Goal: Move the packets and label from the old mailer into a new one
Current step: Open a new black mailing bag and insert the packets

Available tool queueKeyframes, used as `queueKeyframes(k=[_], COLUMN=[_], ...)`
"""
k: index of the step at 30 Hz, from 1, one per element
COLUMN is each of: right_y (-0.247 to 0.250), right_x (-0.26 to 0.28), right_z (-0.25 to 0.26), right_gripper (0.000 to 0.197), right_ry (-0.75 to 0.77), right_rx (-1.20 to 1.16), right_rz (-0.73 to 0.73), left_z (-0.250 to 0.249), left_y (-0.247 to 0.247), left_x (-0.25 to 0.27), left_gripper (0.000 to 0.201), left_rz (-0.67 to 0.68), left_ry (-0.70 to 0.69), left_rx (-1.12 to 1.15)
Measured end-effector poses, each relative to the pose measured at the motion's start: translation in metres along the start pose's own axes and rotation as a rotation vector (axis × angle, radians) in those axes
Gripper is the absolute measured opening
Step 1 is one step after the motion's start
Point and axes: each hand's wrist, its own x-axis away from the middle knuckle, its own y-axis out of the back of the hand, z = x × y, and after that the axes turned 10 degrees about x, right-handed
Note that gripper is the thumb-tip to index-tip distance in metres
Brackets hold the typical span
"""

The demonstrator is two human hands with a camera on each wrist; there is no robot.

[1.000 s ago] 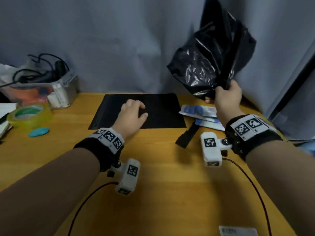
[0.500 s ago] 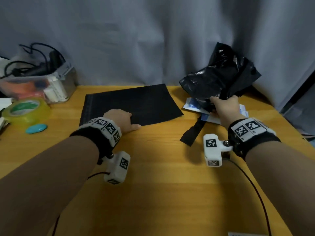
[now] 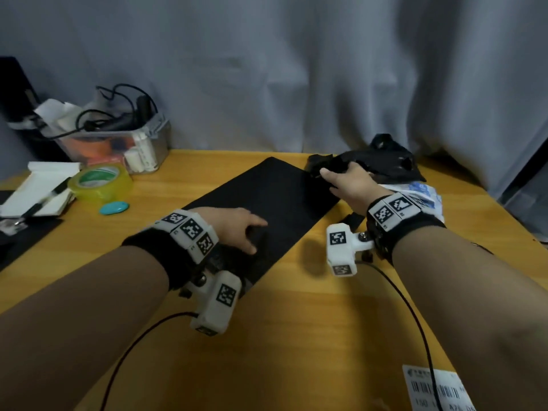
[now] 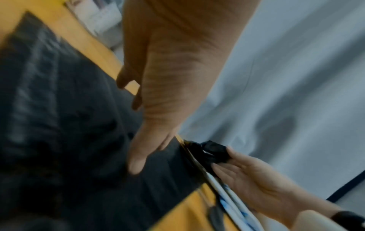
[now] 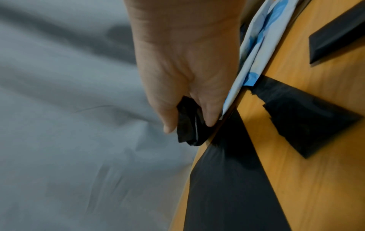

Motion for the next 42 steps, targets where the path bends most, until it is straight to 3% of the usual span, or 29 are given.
queueKeyframes(k=[3, 7, 13, 16, 19, 24, 33, 42], right_y=[-0.005, -0.013, -0.03, -0.033, -0.035, -0.038, -0.054, -0.058], right_x=[0.015, 0.029, 0.067, 0.077, 0.082, 0.087, 0.088, 0.08], right_z=[0.003, 0.0, 0.008, 0.005, -0.005, -0.012, -0.01, -0.01], right_gripper=[0.035, 0.021, 0.028, 0.038, 0.041, 0.041, 0.04, 0.03], right_ry=[0.018, 0.131, 0.297, 0.312, 0.29, 0.269, 0.41, 0.419], right_rx=[0.174, 0.389, 0.492, 0.625, 0.72, 0.74, 0.976, 0.98], right_rz=[0.062, -0.006, 0.26, 0.389, 0.455, 0.447, 0.395, 0.394], left_z=[0.03, 0.036, -0.008, -0.016, -0.007, 0.011, 0.017, 0.015], left_y=[-0.006, -0.018, -0.027, -0.028, -0.029, -0.027, -0.033, -0.032], left_x=[0.012, 0.017, 0.004, 0.001, 0.002, 0.011, 0.01, 0.005], left_gripper=[0.088, 0.092, 0.075, 0.065, 0.067, 0.058, 0.033, 0.019], left_rz=[0.083, -0.023, -0.093, -0.12, -0.141, -0.15, -0.239, -0.271], left_ry=[0.184, 0.234, 0.074, -0.073, -0.099, -0.124, -0.231, -0.263], left_rx=[-0.164, -0.273, -0.132, -0.055, -0.034, 0.008, -0.052, -0.147])
